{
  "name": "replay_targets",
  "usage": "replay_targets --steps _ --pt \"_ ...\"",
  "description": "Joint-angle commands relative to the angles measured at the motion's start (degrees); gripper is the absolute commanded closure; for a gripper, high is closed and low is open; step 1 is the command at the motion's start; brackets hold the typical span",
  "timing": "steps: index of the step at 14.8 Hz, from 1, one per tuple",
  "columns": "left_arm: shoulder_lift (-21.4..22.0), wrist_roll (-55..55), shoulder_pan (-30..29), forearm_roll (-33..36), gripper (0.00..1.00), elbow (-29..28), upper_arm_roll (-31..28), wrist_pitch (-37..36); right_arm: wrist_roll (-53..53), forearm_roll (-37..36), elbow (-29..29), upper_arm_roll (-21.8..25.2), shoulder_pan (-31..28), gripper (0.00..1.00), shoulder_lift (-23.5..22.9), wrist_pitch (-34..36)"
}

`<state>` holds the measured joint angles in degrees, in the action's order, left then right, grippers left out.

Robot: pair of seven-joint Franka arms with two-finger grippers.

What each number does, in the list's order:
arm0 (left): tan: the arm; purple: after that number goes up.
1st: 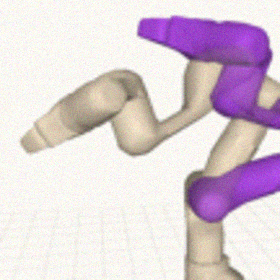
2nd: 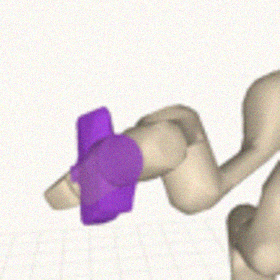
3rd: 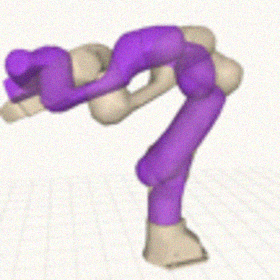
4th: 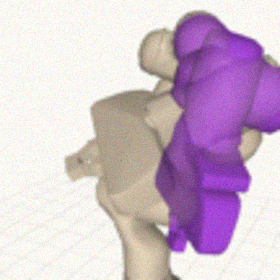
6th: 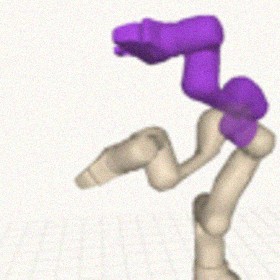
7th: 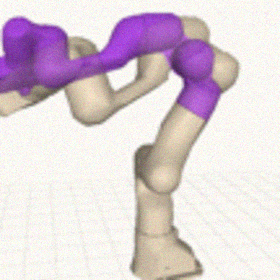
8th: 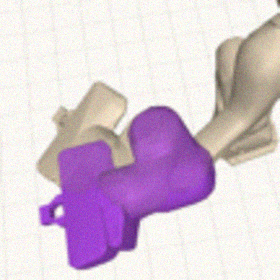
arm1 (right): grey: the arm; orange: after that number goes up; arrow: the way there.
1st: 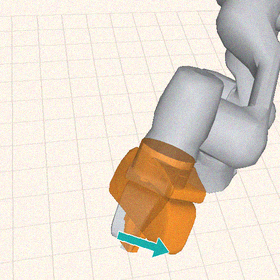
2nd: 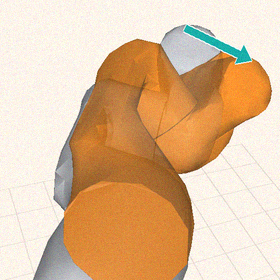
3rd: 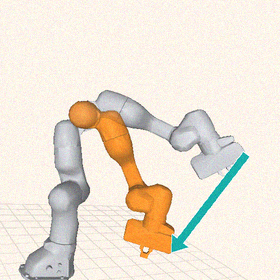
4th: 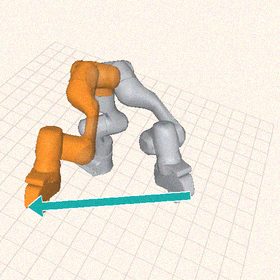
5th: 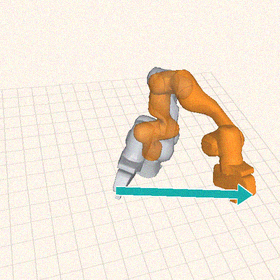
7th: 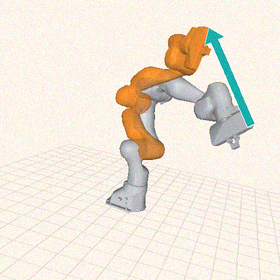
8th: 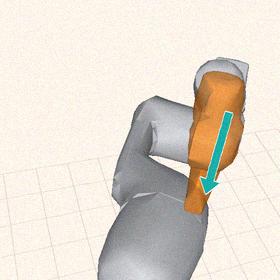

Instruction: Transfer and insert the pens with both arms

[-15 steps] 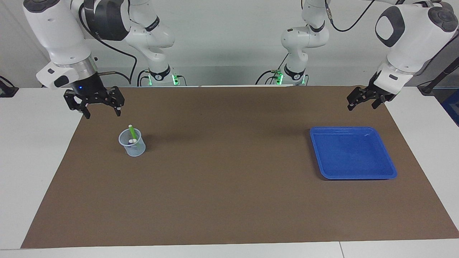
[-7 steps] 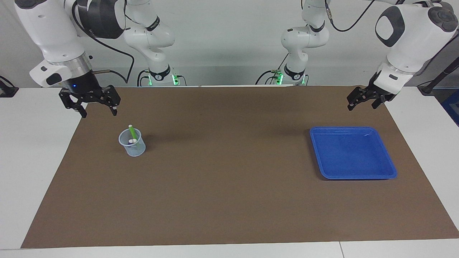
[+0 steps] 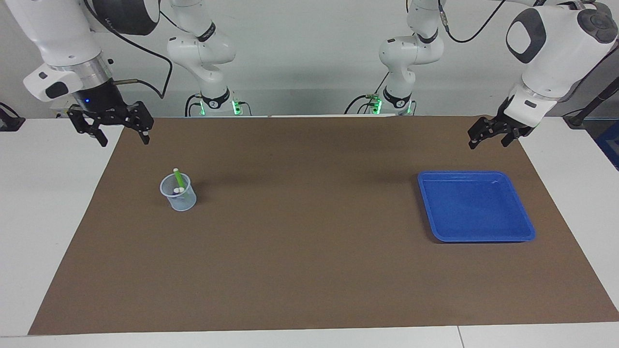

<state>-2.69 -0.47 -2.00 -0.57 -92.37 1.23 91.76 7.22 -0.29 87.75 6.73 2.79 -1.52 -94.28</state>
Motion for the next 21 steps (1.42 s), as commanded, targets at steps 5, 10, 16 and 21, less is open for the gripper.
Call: replay_targets --steps 5,10,16,21 --pt "0.9 -0.8 0.0 0.8 0.00 -0.6 -0.3 -1.5 -4.7 3.1 -2.9 0.7 1.5 0.00 -0.1 5.9" --pt "0.9 -0.8 -0.1 0.8 0.00 -0.6 -0.3 -1.5 -6.6 1.8 -2.9 1.5 2.5 0.00 -0.1 5.5" --pt "1.0 -0.8 -0.1 0.8 0.00 -0.6 -0.3 -2.1 -6.5 1.8 -2.9 1.8 2.0 0.00 -0.1 5.6" --pt "0.9 -0.7 -0.1 0.7 0.00 0.6 1.0 -3.9 -6.5 1.3 -3.0 1.7 1.9 0.00 -0.1 5.6"
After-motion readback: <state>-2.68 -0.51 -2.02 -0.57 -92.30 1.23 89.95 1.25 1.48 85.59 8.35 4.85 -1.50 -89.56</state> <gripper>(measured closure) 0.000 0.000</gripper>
